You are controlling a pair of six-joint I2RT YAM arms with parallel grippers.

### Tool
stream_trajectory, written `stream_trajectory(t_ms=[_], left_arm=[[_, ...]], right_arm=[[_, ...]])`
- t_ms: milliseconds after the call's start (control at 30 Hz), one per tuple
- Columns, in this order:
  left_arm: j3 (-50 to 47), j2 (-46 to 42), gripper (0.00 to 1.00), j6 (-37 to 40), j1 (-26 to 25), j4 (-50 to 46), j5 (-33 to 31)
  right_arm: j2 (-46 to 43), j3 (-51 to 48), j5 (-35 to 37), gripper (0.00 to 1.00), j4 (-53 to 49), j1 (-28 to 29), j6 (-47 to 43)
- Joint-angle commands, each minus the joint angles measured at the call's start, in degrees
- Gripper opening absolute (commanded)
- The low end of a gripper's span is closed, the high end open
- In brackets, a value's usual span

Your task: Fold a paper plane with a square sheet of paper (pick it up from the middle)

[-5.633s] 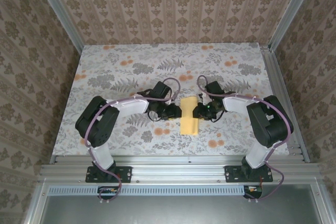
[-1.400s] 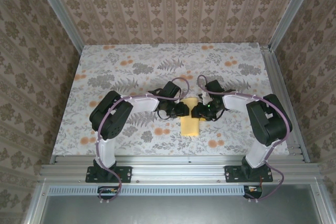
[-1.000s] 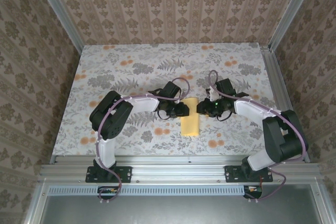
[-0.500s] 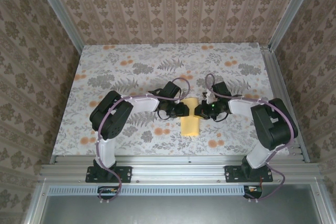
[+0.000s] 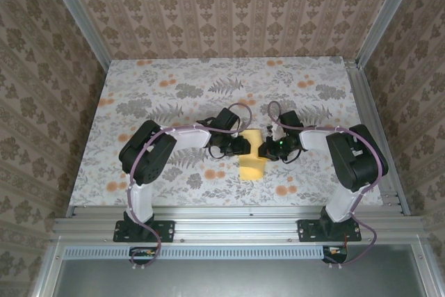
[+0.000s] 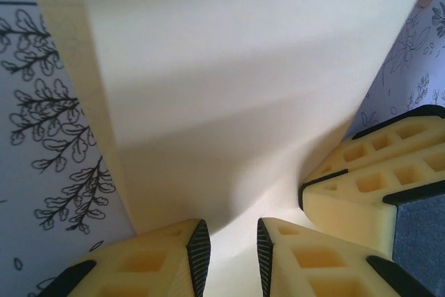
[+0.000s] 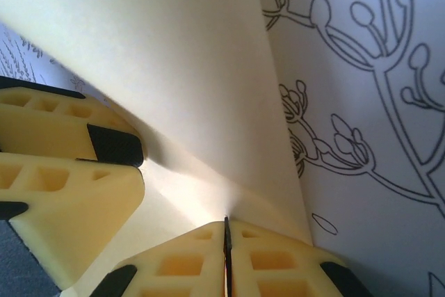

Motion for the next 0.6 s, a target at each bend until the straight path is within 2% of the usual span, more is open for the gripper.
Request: stream_trajectory(t_ms=[0, 233, 567], left_arm=[[-2.3, 5.08, 0.3, 2.08, -0.43, -7.68, -4.14], [-2.05, 5.32, 0.3, 2.3, -0.37, -7.92, -4.16], [-1.51, 5.42, 0.3, 2.47, -0.41, -8.25, -4.4]], right_arm=[[0.99, 0.45, 2.71, 0.12, -3.79, -0.53, -2.53], [-4.64, 1.28, 0.32, 0.12, -1.02, -0.13, 2.8], [1.47, 5.19, 1.83, 0.1, 1.56, 1.07, 4.38]])
